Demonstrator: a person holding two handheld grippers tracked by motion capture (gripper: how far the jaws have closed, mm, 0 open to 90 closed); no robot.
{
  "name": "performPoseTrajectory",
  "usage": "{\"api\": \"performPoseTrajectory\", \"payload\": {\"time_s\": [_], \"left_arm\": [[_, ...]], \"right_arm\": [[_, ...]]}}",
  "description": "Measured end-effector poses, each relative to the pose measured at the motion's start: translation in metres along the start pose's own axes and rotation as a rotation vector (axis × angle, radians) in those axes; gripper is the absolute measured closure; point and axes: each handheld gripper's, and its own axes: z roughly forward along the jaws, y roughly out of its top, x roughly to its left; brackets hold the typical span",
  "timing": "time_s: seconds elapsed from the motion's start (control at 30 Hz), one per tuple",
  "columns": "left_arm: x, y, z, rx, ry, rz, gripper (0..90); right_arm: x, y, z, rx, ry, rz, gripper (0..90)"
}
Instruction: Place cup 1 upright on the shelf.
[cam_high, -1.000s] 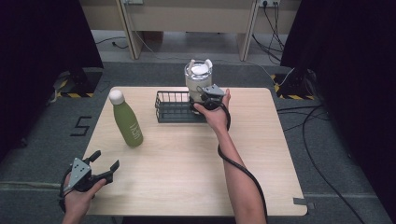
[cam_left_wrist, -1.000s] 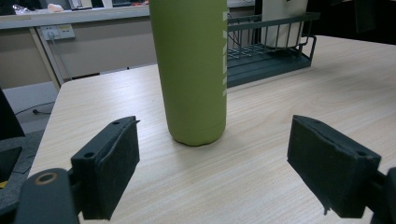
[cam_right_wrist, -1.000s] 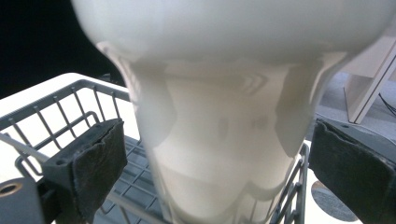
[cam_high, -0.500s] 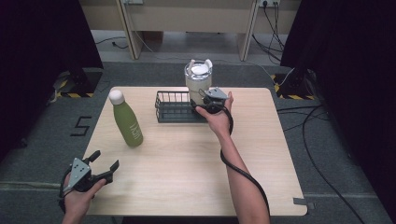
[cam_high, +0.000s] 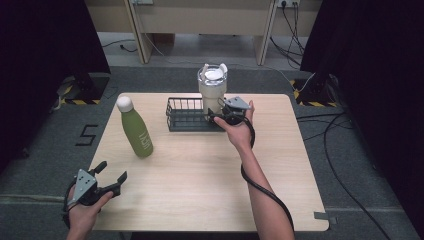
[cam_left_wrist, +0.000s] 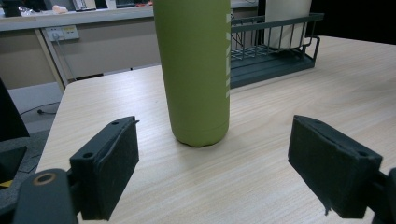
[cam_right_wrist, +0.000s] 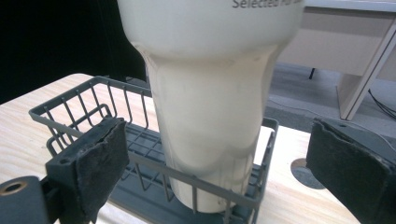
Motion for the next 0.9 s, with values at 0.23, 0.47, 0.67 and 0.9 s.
{"api": "performPoseTrajectory", "payload": {"time_s": [0.23, 0.47, 0.67, 0.9], "left_arm": [[-0.001, 0.0, 0.0, -0.002, -0.004, 0.005, 15.6], [-0.001, 0.001, -0.001, -0.005, -0.001, 0.004, 15.5], [-0.001, 0.001, 0.0, -0.004, -0.001, 0.002, 15.4], [0.0, 0.008, 0.006, -0.002, 0.008, -0.011, 14.5]], "right_arm": [[-0.001, -0.005, -0.014, -0.005, 0.003, 0.002, 9.5], [-0.001, -0.011, -0.027, -0.003, 0.011, 0.016, 10.1], [-0.007, -0.02, -0.039, 0.006, 0.016, 0.028, 10.2], [-0.011, -0.038, -0.055, 0.018, 0.01, 0.032, 10.9]]}}
